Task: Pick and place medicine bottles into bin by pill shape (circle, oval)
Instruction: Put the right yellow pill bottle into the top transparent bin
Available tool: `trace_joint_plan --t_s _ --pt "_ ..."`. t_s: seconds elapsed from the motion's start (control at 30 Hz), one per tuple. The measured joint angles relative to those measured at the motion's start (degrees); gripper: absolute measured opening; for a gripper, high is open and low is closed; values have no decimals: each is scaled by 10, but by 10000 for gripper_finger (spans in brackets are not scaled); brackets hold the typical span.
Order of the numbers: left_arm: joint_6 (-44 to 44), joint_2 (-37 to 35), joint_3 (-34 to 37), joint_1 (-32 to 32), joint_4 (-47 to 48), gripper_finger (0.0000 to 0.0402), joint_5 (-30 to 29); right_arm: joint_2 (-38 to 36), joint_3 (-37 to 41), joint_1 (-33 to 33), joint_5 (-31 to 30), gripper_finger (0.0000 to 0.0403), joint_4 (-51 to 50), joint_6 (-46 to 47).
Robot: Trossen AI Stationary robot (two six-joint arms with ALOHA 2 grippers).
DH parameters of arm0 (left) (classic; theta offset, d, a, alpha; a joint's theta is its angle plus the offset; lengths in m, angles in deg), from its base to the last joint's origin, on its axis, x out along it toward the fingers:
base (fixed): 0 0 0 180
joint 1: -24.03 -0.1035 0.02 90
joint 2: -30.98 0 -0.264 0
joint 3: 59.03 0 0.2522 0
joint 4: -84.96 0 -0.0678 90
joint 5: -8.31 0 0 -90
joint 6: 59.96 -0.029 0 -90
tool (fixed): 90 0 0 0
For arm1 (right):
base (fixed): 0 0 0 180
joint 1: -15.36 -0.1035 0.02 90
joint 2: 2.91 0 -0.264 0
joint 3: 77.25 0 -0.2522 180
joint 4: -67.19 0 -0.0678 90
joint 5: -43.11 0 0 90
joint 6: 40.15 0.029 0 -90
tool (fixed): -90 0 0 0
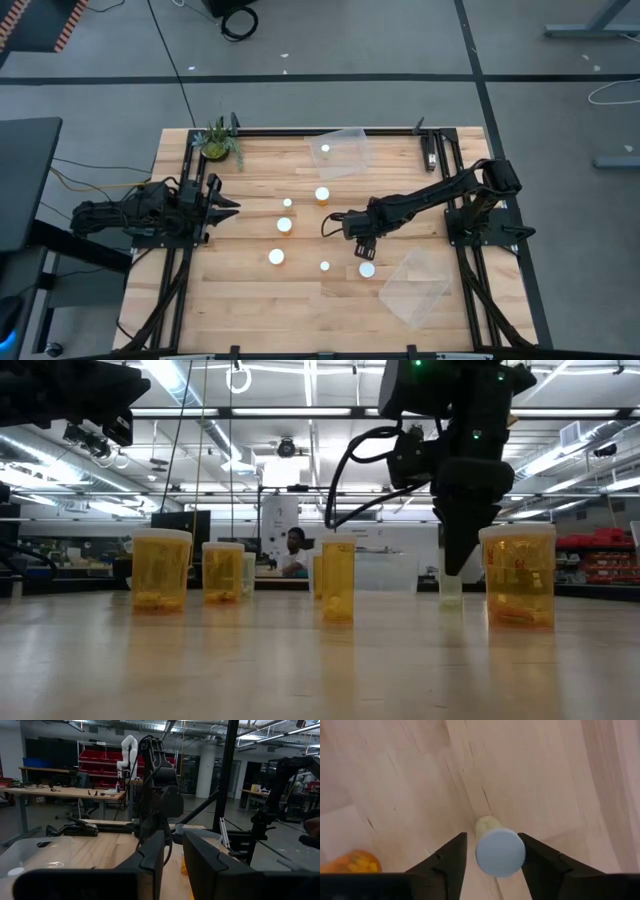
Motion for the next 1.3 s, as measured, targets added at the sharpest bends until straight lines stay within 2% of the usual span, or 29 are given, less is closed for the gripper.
trace_joint_plan --t_s 0.33,0.97,1.3 --pt "0 0 0 0 0 84 0 0 -23 23 7 128 -10 -27" --pt "0 0 0 0 0 83 0 0 -198 100 0 132 -124 -114" --pt "0 0 0 0 0 83 0 0 -263 155 0 132 -147 -161"
